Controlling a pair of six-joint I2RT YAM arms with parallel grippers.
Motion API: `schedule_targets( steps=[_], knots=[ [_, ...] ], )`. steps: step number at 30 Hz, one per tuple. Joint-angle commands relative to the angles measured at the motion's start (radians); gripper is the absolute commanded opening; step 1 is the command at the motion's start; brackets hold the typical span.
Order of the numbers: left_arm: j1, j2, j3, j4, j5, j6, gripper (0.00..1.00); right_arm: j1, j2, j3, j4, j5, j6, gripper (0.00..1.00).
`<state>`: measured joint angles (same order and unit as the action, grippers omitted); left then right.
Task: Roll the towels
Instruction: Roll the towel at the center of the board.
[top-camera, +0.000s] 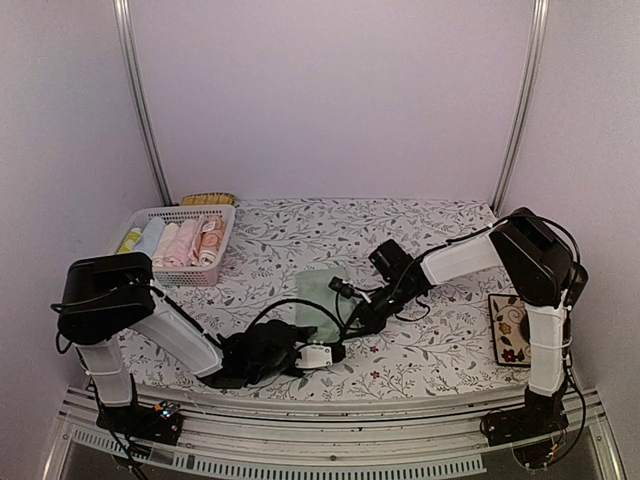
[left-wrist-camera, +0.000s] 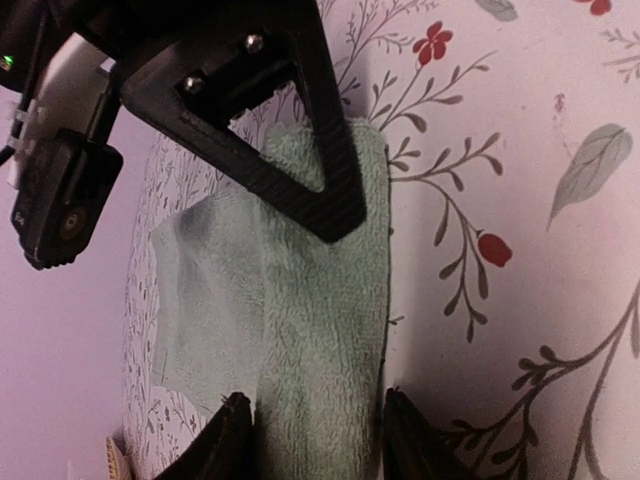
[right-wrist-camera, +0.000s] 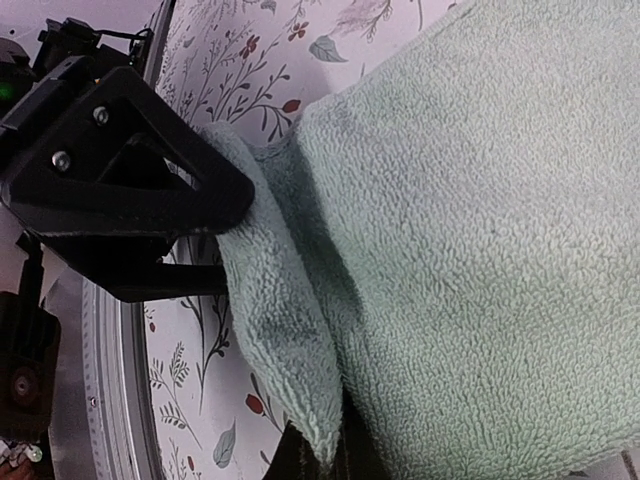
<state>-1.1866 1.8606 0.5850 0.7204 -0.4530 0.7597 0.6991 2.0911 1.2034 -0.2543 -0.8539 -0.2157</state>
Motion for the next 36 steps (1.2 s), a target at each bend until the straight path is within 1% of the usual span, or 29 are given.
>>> schedule_targets(
  steps=[1,4,6,9,10,12,14,15,17,20,23,26,28,30,32,34,36],
  knots=[
    [-0.01,0.05,0.042,-0.121,-0.037,0.004,0.39,-0.006,0.029,0.044,-0.068,0.003,0.002,0.02],
    [-0.01,0.072,0.07,-0.187,-0.021,-0.018,0.31,-0.006,0.033,0.053,-0.082,0.004,-0.005,0.02],
    [-0.01,0.092,0.099,-0.232,-0.01,-0.037,0.23,-0.006,0.035,0.055,-0.083,0.005,-0.008,0.03],
    [-0.01,0.096,0.125,-0.276,-0.005,-0.06,0.09,-0.006,0.034,0.057,-0.086,0.003,-0.009,0.03],
    [-0.01,0.096,0.128,-0.284,0.002,-0.064,0.0,-0.005,0.031,0.055,-0.087,0.005,-0.01,0.03],
    [-0.006,0.088,0.126,-0.294,0.026,-0.074,0.0,-0.007,0.023,0.052,-0.089,0.012,-0.015,0.04],
    [0.002,0.064,0.13,-0.34,0.075,-0.095,0.0,-0.011,0.002,0.045,-0.088,0.026,-0.021,0.09],
    [0.007,0.048,0.134,-0.368,0.104,-0.108,0.0,-0.014,-0.015,0.037,-0.081,0.046,-0.023,0.15],
    [0.025,0.015,0.147,-0.43,0.177,-0.135,0.0,-0.018,-0.066,0.002,-0.042,0.093,-0.026,0.29],
    [0.08,-0.038,0.189,-0.548,0.308,-0.196,0.0,-0.018,-0.176,-0.091,0.042,0.169,-0.046,0.49],
    [0.131,-0.07,0.212,-0.615,0.419,-0.245,0.0,-0.018,-0.323,-0.223,0.171,0.233,-0.088,0.61],
    [0.184,-0.079,0.244,-0.673,0.523,-0.289,0.0,-0.017,-0.436,-0.337,0.288,0.305,-0.138,0.68],
    [0.223,-0.072,0.28,-0.729,0.615,-0.322,0.0,0.004,-0.497,-0.408,0.365,0.357,-0.193,0.7],
    [0.262,-0.069,0.31,-0.766,0.689,-0.348,0.0,0.053,-0.558,-0.5,0.442,0.413,-0.28,0.71],
    [0.306,-0.065,0.338,-0.793,0.79,-0.368,0.0,0.116,-0.608,-0.593,0.564,0.459,-0.433,0.75],
    [0.341,-0.059,0.361,-0.819,0.868,-0.398,0.0,0.158,-0.64,-0.668,0.665,0.489,-0.53,0.76],
    [0.372,-0.047,0.381,-0.838,0.932,-0.427,0.0,0.182,-0.65,-0.702,0.727,0.535,-0.57,0.76]
  ],
)
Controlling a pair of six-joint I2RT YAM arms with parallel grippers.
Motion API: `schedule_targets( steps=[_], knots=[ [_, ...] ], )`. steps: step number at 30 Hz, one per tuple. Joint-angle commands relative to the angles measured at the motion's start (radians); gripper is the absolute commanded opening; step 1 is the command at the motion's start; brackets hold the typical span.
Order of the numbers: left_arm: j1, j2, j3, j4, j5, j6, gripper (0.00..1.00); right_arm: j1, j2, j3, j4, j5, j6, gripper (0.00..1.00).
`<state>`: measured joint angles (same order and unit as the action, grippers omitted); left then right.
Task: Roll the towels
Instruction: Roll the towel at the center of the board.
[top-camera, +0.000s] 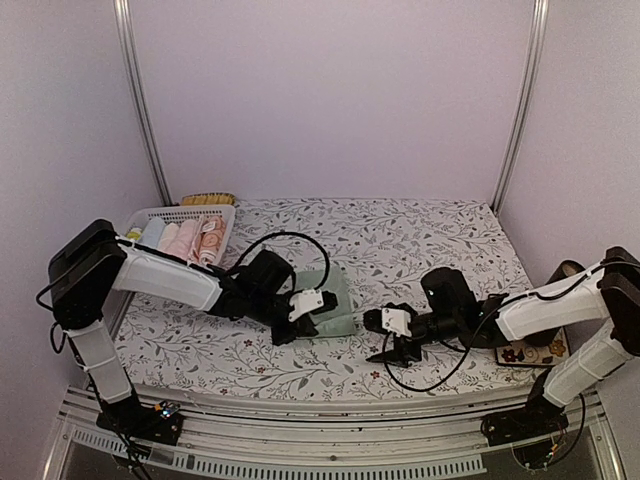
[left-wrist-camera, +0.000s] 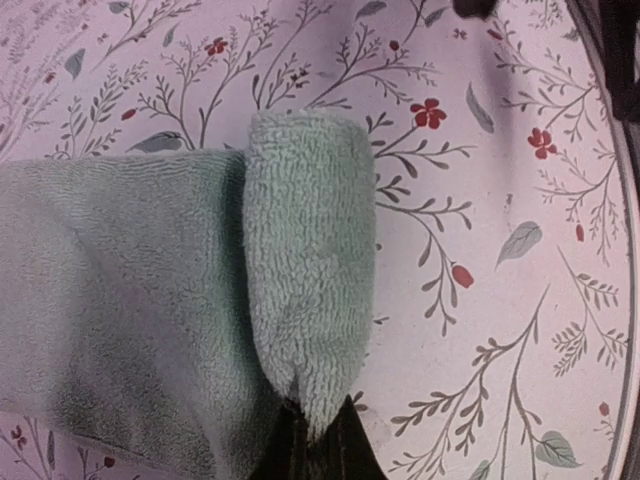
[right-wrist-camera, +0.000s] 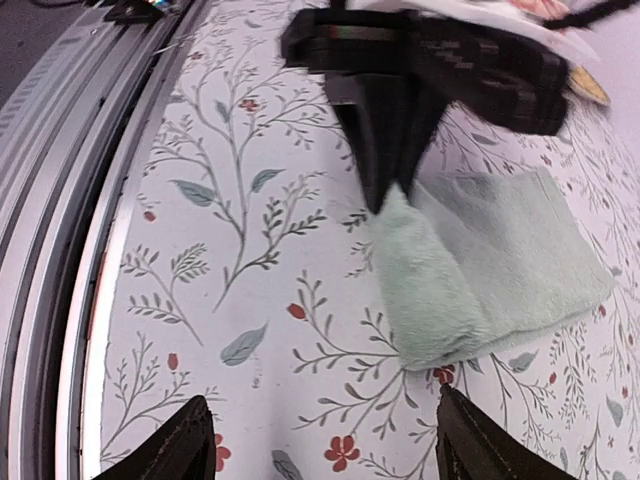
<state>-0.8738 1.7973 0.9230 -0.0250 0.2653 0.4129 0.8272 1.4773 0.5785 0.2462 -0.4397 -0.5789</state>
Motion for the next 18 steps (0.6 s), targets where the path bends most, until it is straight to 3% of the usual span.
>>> schedule_targets(
  steps=[1,9,18],
  knots=[
    [0.072,0.025,0.057,-0.106,0.247,-0.09,0.0,0.066,-0.036,-0.083,0.247,0.15,-0.223,0.76],
    [0.121,0.121,0.16,-0.195,0.406,-0.123,0.0,0.155,0.071,-0.073,0.367,0.437,-0.39,0.76],
    [0.182,0.24,0.238,-0.26,0.537,-0.145,0.0,0.166,0.207,-0.039,0.444,0.466,-0.564,0.76]
  ],
)
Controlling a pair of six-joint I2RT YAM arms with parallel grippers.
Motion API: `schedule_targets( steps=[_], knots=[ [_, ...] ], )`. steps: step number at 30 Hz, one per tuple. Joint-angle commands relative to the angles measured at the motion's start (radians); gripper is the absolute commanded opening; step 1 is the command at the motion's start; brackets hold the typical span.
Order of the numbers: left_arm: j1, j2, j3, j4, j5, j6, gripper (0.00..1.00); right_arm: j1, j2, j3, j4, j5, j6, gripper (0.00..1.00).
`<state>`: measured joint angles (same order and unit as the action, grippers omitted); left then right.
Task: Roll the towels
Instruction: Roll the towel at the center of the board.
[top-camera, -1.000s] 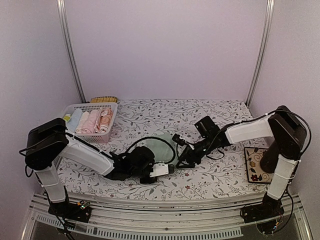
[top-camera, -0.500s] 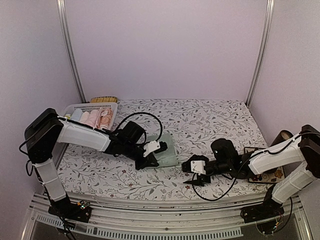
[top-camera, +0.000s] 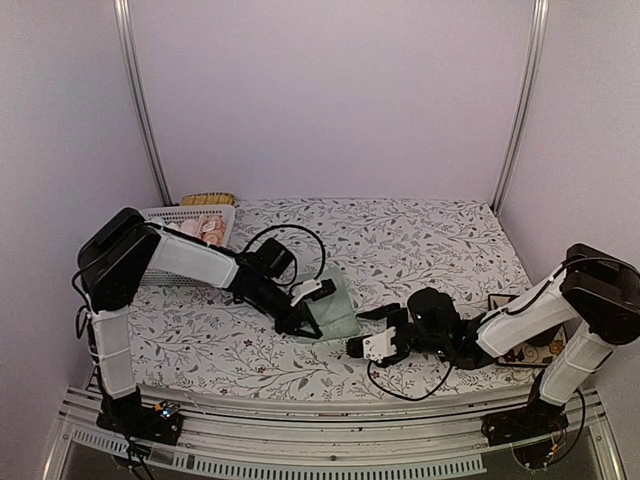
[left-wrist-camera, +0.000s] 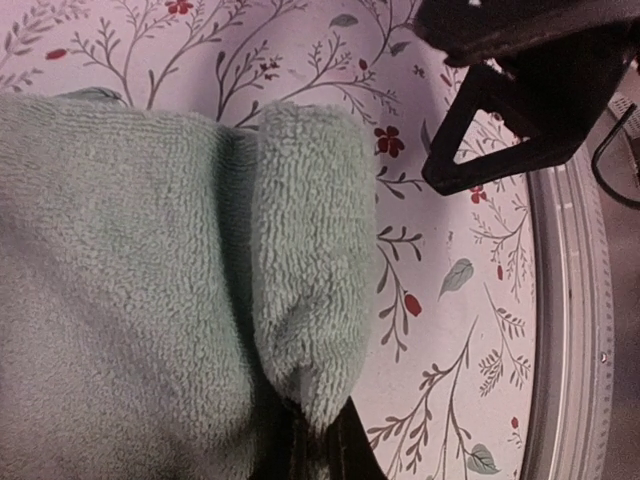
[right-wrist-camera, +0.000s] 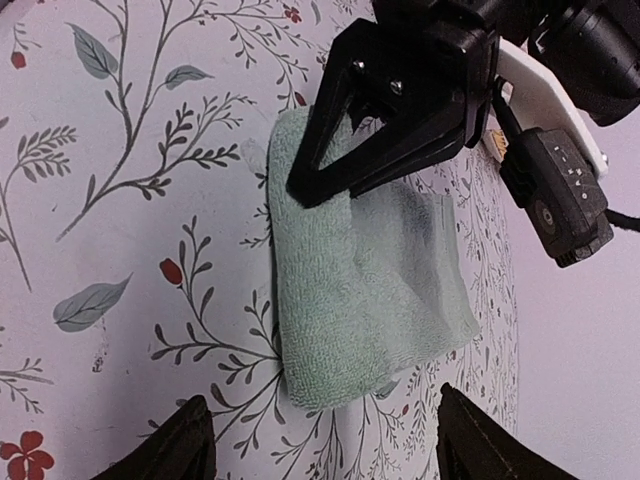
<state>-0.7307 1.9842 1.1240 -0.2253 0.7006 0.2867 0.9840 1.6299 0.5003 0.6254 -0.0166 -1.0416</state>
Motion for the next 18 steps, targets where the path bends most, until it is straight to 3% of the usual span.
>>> schedule_targets(
  steps=[1,8,13,16,18],
  knots=[
    [0.045,0.065,0.044,-0.063,0.11,-0.022,0.0,0.008,0.074,0.049,0.068,0.044,-0.121,0.76],
    [0.072,0.102,0.063,-0.09,0.148,-0.018,0.0,0.001,0.203,0.135,0.066,0.026,-0.189,0.71],
    [0.077,0.109,0.059,-0.094,0.145,-0.014,0.0,-0.02,0.255,0.181,0.062,0.051,-0.191,0.6],
    [0.079,0.115,0.065,-0.101,0.14,-0.013,0.0,-0.03,0.26,0.193,0.04,0.035,-0.195,0.49],
    [0.081,0.115,0.065,-0.102,0.139,-0.011,0.0,-0.032,0.259,0.197,0.019,0.025,-0.198,0.36]
  ],
)
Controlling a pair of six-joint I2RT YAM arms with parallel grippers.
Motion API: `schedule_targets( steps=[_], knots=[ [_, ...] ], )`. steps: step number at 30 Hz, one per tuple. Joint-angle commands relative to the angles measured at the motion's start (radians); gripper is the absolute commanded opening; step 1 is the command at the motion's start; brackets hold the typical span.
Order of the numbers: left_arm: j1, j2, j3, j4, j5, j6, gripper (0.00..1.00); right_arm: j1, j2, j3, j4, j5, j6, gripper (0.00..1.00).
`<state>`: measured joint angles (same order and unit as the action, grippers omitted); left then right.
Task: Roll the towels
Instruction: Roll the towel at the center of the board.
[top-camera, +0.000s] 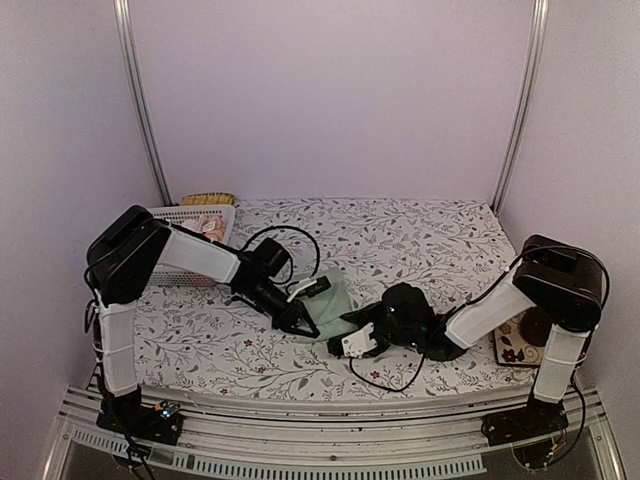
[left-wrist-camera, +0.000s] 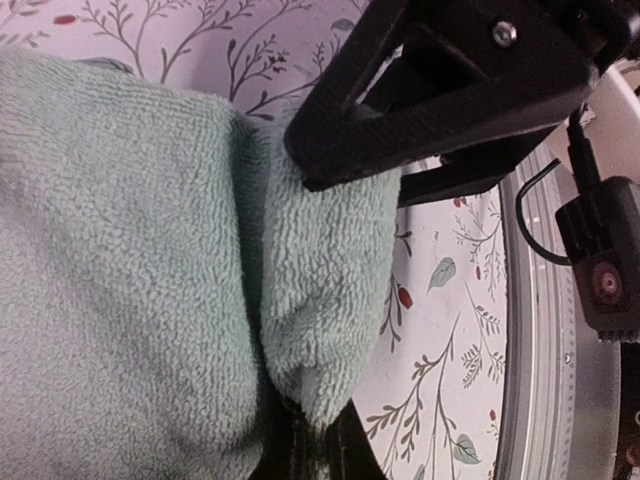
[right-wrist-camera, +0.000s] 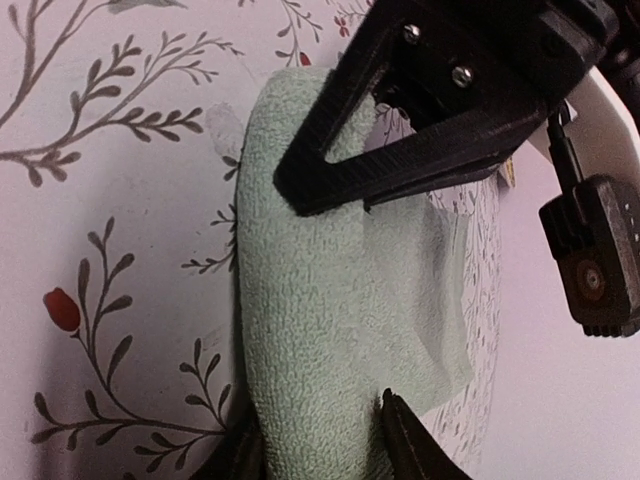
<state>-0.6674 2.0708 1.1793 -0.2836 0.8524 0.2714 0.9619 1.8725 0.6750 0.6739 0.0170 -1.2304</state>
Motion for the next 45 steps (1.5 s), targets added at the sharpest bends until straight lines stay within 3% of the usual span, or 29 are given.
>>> schedule_targets(
  steps=[1,2,5,9,11,13,22,30,35,45],
  knots=[
    [0.018,0.026,0.01,-0.043,-0.016,0.005,0.0,-0.011,0.016,0.029,-0.055,-0.015,-0.007,0.24],
    [0.021,0.022,0.008,-0.041,-0.026,0.004,0.0,-0.012,0.016,0.041,-0.083,-0.021,0.001,0.14],
    [0.019,-0.014,-0.018,-0.005,-0.073,-0.001,0.09,-0.015,0.008,0.092,-0.213,-0.07,0.067,0.05],
    [0.011,-0.092,-0.092,0.074,-0.168,-0.015,0.23,-0.02,-0.016,0.16,-0.406,-0.146,0.173,0.03],
    [-0.007,-0.167,-0.134,0.107,-0.23,-0.023,0.41,-0.021,-0.018,0.198,-0.484,-0.166,0.222,0.03],
    [-0.04,-0.223,-0.182,0.143,-0.308,-0.031,0.49,-0.02,-0.013,0.237,-0.564,-0.198,0.274,0.03],
    [-0.177,-0.512,-0.489,0.439,-0.727,-0.076,0.52,-0.019,0.005,0.306,-0.743,-0.344,0.477,0.04],
    [-0.333,-0.752,-0.74,0.724,-0.937,0.066,0.52,-0.051,0.059,0.394,-0.862,-0.509,0.621,0.05],
    [-0.389,-0.744,-0.756,0.753,-0.97,0.145,0.52,-0.073,0.095,0.423,-0.913,-0.572,0.675,0.05],
    [-0.521,-0.543,-0.72,0.781,-1.103,0.293,0.51,-0.125,0.112,0.422,-0.959,-0.649,0.74,0.06]
  ],
)
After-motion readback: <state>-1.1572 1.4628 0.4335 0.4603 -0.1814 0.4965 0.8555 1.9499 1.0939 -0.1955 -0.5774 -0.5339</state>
